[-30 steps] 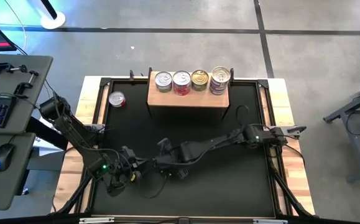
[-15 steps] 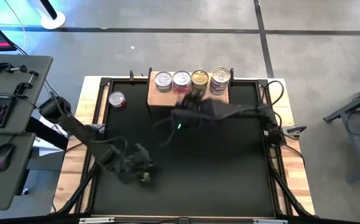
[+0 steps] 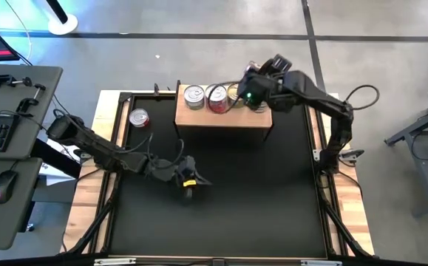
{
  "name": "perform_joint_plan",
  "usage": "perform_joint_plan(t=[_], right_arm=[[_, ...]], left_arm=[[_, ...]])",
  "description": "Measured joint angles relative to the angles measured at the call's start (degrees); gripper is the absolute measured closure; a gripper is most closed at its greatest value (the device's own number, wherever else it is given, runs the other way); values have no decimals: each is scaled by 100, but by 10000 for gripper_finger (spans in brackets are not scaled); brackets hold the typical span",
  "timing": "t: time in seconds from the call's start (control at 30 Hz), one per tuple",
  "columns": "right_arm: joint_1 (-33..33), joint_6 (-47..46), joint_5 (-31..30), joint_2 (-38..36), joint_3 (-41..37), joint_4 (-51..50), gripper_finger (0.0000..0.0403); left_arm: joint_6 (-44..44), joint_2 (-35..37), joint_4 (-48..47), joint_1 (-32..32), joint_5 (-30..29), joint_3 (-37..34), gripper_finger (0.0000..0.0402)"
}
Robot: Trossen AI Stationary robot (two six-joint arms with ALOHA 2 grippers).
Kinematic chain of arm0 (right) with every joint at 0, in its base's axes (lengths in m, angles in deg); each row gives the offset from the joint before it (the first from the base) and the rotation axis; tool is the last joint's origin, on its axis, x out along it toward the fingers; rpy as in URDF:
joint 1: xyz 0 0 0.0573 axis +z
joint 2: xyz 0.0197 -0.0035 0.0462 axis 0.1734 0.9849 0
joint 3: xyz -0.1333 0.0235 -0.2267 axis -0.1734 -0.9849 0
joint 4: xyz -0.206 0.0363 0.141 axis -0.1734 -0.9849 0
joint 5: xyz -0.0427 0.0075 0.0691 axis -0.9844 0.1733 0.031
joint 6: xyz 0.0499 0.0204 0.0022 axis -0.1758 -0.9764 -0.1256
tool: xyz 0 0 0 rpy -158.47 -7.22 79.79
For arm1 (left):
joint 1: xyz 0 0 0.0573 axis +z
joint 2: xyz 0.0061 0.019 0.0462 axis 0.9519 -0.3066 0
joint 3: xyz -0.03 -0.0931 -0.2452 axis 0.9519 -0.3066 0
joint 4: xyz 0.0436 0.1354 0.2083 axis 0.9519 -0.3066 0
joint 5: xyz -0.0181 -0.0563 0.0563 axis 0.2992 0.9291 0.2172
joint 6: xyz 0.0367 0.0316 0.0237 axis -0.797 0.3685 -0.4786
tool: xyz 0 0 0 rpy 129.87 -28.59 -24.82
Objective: Stack canned seafood by type on shelf
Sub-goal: Stack the blue tuna can on top of the other blue tuna cans
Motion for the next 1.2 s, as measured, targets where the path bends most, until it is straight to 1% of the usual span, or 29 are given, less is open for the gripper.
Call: perform_joint_plan(t=[0.13, 0.2, 0.23, 0.3, 0.37, 0.43, 0.53, 0.63, 0.77, 0.9, 0.97, 1.1, 1.2], right_arm=[[-387, 432, 204, -71, -54, 7, 233], [-496, 601, 264, -116, -142, 4, 233], [-527, 632, 316, -179, -225, 14, 233], [-544, 616, 436, -415, -526, 16, 233], [-541, 471, 512, -803, -1022, 20, 233], [-541, 213, 603, -1291, -1681, 11, 233], [-522, 223, 648, -1976, -2568, 64, 233], [-405, 491, 764, -2293, -3010, 471, 233], [-372, 1169, 879, -2215, -3233, 936, 233], [-427, 1992, 718, -1942, -3298, 1346, 233], [-482, 2123, 568, -1817, -3303, 1346, 233], [-609, 2262, 622, -1730, -3303, 1354, 233], [-611, 2481, 469, -1687, -3303, 1567, 233]], left_arm=[[31, -4, -121, -177, 310, 0, 401], [124, -4, -220, -356, 337, 0, 401], [156, -3, -316, -450, 248, 0, 401], [205, -4, -507, -629, -119, 0, 401], [258, -2, -662, -759, -613, 0, 401], [264, -4, -816, -828, -973, 0, 401], [220, -4, -875, -784, -1132, 0, 401], [232, -4, -872, -667, -1126, 0, 401], [264, -4, -867, -524, -1101, 0, 401], [365, -4, -867, -466, -1078, 0, 401], [466, -4, -867, -460, -1035, 0, 401], [520, -4, -869, -460, -1031, 0, 402], [520, -4, -869, -460, -1031, 0, 401]])
